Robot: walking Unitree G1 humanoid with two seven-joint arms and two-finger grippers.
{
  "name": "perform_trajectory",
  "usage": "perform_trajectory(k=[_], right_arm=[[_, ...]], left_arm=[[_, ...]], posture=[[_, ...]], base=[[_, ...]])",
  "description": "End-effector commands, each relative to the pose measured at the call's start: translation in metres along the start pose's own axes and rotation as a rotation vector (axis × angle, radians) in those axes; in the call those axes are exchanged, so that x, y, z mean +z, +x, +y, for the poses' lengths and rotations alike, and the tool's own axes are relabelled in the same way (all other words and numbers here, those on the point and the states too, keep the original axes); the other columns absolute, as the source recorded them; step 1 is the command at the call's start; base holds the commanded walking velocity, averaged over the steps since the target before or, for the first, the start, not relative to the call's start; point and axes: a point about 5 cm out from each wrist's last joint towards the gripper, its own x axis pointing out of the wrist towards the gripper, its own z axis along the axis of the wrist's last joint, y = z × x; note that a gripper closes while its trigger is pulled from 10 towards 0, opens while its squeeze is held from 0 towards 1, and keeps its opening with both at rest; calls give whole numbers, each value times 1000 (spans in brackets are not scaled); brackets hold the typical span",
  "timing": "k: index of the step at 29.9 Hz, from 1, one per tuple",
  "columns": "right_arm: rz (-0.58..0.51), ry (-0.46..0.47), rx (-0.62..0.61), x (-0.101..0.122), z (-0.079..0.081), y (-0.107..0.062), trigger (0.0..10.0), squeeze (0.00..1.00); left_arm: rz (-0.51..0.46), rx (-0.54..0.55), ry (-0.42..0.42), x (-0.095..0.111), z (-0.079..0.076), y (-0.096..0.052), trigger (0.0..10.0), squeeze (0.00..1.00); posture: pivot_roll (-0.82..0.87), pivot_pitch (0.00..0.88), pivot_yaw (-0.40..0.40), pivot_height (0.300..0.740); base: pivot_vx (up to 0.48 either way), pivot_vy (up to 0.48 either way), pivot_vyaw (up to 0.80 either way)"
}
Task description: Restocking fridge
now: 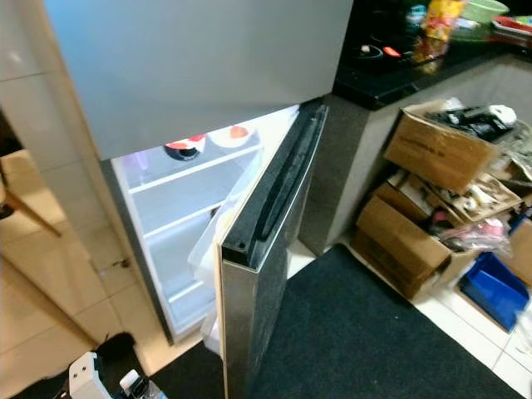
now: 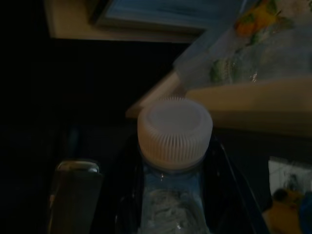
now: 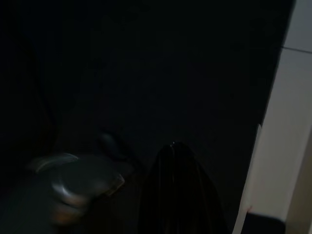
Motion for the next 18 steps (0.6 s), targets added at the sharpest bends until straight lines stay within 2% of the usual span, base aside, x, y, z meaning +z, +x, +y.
perform_trajectory(k=[1, 6, 9, 12, 18], right_arm=[[23, 3, -25, -7, -9, -2, 10000, 0], [22, 4, -25, -7, -9, -2, 10000, 0], [21, 4, -22, -7, -8, -2, 10000, 0], [22, 4, -21, -7, -8, -2, 10000, 0], [24, 4, -20, -8, -8, -2, 10000, 0]], left_arm=[[45, 40, 7, -10, 9, -6, 10000, 0], [44, 32, 8, -10, 8, -5, 10000, 0], [25, 33, -21, -8, 11, -7, 10000, 0], [31, 29, -15, -9, 11, -7, 10000, 0], [44, 53, 11, -9, 14, -8, 10000, 0]], posture=[[-101, 101, -25, 740], [-101, 101, -25, 740], [-103, 100, -26, 740], [-103, 100, -26, 740], [-103, 101, -26, 740]], base=[[-480, 0, 0], [-467, 0, 0], [0, 0, 0], [0, 0, 0], [0, -466, 0]])
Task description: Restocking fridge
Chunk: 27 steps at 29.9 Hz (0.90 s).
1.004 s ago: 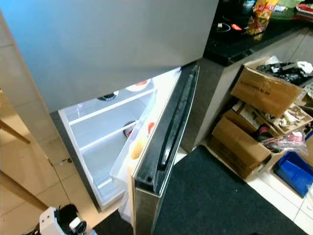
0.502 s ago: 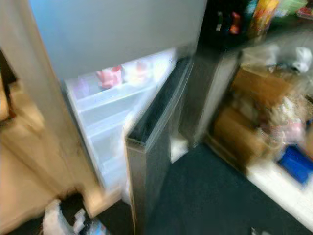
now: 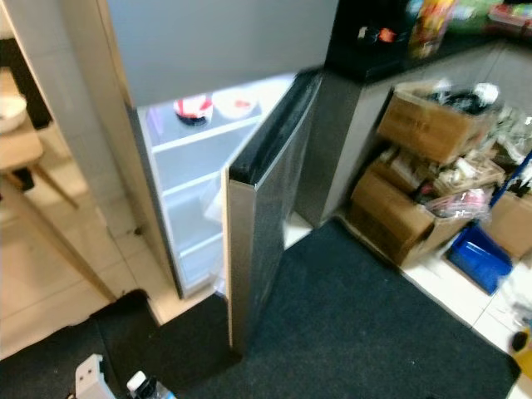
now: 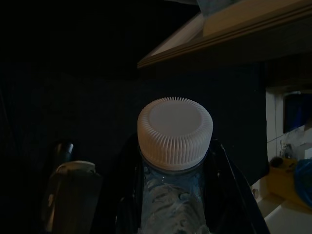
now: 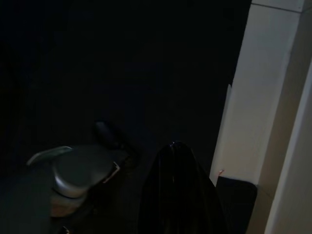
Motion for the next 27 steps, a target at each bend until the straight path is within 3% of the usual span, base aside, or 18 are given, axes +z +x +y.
perform_trajectory(k=[1, 8, 12, 16, 17, 19, 20, 22, 27], right_arm=[[-7, 2, -2, 3, -1, 0, 10000, 0], [-5, -4, 3, 3, 0, 0, 10000, 0], [-8, -6, 6, 4, 1, 0, 10000, 0], [-9, -8, 7, 4, 0, 0, 10000, 0], [-9, -8, 7, 4, 0, 0, 10000, 0], [-9, -14, 8, 3, 0, 0, 10000, 0], [-9, -14, 8, 3, 0, 0, 10000, 0], [-8, -22, 11, 3, 0, 0, 10000, 0], [-18, -27, 20, 3, 2, 0, 10000, 0]], left_arm=[[33, 75, 9, -7, 14, -8, 10000, 0], [12, 98, 22, -3, 16, -8, 10000, 0], [-47, 136, 30, 9, 19, -7, 10000, 0], [-213, 186, -114, 42, 24, -7, 10000, 0], [-213, 186, -114, 42, 24, -7, 10000, 0], [-326, 212, -190, 67, 26, -8, 10000, 0], [-326, 212, -190, 67, 26, -8, 10000, 0], [-424, 226, -239, 91, 26, -10, 10000, 0], [-543, 218, -104, 132, 14, -11, 10000, 0]], posture=[[-103, 101, -26, 740], [-102, 100, -26, 740], [-103, 98, -24, 740], [-103, 97, -26, 740], [-103, 97, -26, 740], [-105, 98, -25, 740], [-105, 98, -25, 740], [-104, 98, -25, 740], [-105, 105, -19, 740]], base=[[0, 0, 0], [0, 0, 0], [0, 0, 0], [0, 0, 0], [0, 0, 0], [0, 0, 0], [0, 0, 0], [0, 0, 0], [0, 0, 0]])
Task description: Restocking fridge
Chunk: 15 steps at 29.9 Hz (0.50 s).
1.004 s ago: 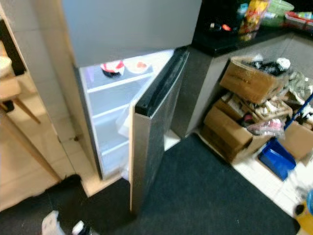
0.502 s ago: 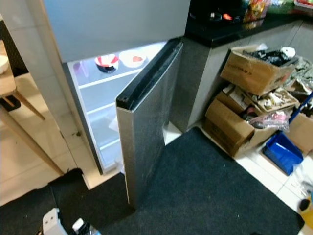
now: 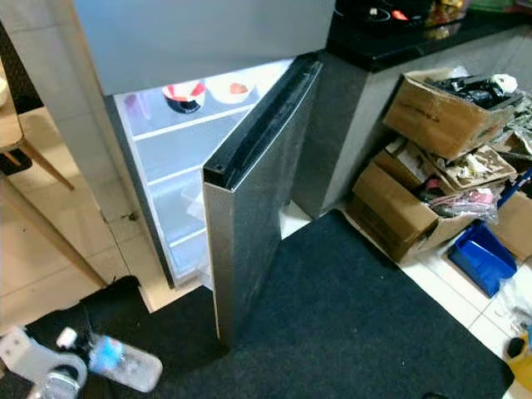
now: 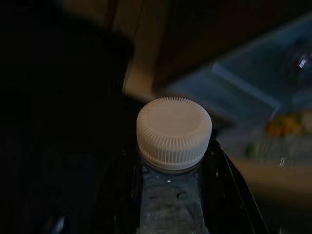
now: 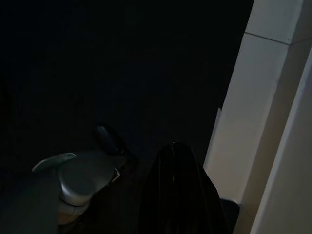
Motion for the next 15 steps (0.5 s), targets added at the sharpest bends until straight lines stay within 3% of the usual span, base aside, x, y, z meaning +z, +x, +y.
perform_trajectory(k=[1, 4, 5, 6, 8, 10, 11, 14, 15], right_arm=[[6, -14, -6, -6, -3, -1, 10000, 0], [2, -16, -2, -6, -2, -1, 10000, 0], [1, -20, 1, -7, -1, -1, 10000, 0], [1, -20, 1, -7, -1, -1, 10000, 0], [1, -22, 3, -8, -1, -1, 10000, 0], [0, -23, 5, -9, -1, -2, 10000, 0], [0, -25, 8, -10, -1, -2, 10000, 0], [0, -27, 10, -11, -1, -2, 10000, 0], [0, -29, 12, -12, -1, -2, 10000, 0]], left_arm=[[-62, 56, 71, 16, -1, 4, 10000, 0], [-84, 136, 140, 27, -7, 10, 10000, 0], [-112, 164, 245, 38, -28, 18, 10000, 0], [-112, 164, 245, 38, -28, 18, 10000, 0], [-151, 161, 309, 46, -43, 23, 10000, 0], [-218, 133, 312, 54, -60, 25, 10000, 0], [-232, 91, 352, 56, -73, 28, 10000, 0], [-240, 62, 383, 57, -82, 29, 10000, 0], [-230, 10, 421, 56, -94, 31, 10000, 0]], posture=[[-104, 107, -19, 740], [-102, 114, -21, 740], [-99, 130, -19, 740], [-99, 130, -19, 740], [-99, 132, -20, 740], [-100, 144, -18, 740], [-101, 154, -16, 740], [-101, 154, -16, 740], [-104, 167, -10, 740]], base=[[0, 0, 0], [0, 0, 0], [0, 0, 0], [0, 0, 0], [0, 0, 0], [0, 0, 0], [0, 0, 0], [0, 0, 0], [0, 0, 0]])
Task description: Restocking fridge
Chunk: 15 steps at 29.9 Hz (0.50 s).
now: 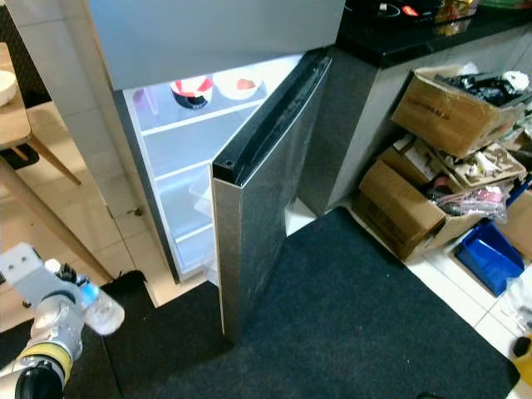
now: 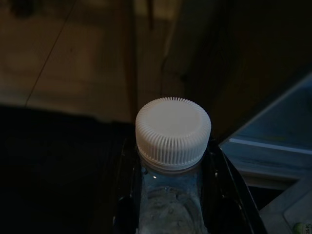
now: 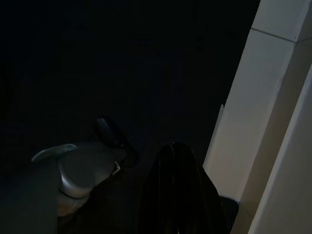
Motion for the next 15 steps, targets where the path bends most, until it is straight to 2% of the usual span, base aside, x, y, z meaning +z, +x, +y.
perform_trajectory(k=[1, 2, 3, 4, 6, 7, 9, 12, 14, 15], right_arm=[[9, -12, -1, -7, -3, -2, 10000, 0], [8, -15, 2, -8, -3, -2, 10000, 0], [8, -15, 2, -8, -3, -2, 10000, 0], [6, -18, 6, -9, -3, -2, 10000, 0], [6, -18, 6, -9, -3, -2, 10000, 0], [-30, -11, 29, -4, 1, -1, 10000, 0], [-30, -11, 29, -4, 1, -1, 10000, 0], [-147, 16, 116, 16, 11, 0, 10000, 0], [-248, 34, 282, 37, 25, -2, 10000, 0], [-248, 34, 282, 37, 25, -2, 10000, 0]], left_arm=[[-20, -111, 103, 4, -22, 0, 10000, 0], [-37, -178, 169, 8, -37, 0, 10000, 0], [-37, -178, 169, 8, -37, 0, 10000, 0], [-49, -226, 214, 11, -49, 0, 10000, 0], [-49, -226, 214, 11, -49, 0, 10000, 0], [-62, -295, 236, 17, -67, -1, 10000, 0], [-62, -295, 236, 17, -67, -1, 10000, 0], [-69, -359, 238, 21, -85, -3, 10000, 0], [-66, -382, 252, 17, -89, -5, 10000, 0], [-66, -382, 252, 17, -89, -5, 10000, 0]], posture=[[-108, 180, -4, 740], [-110, 200, 4, 740], [-110, 200, 4, 740], [-110, 210, 7, 740], [-110, 210, 7, 740], [-116, 253, 20, 740], [-116, 253, 20, 740], [-118, 293, 36, 740], [-120, 311, 45, 740], [-120, 311, 45, 740]], base=[[0, 0, 0], [0, 0, 0], [0, 0, 0], [0, 0, 0], [0, 0, 0], [0, 0, 0], [0, 0, 0], [0, 0, 0], [0, 0, 0], [0, 0, 0]])
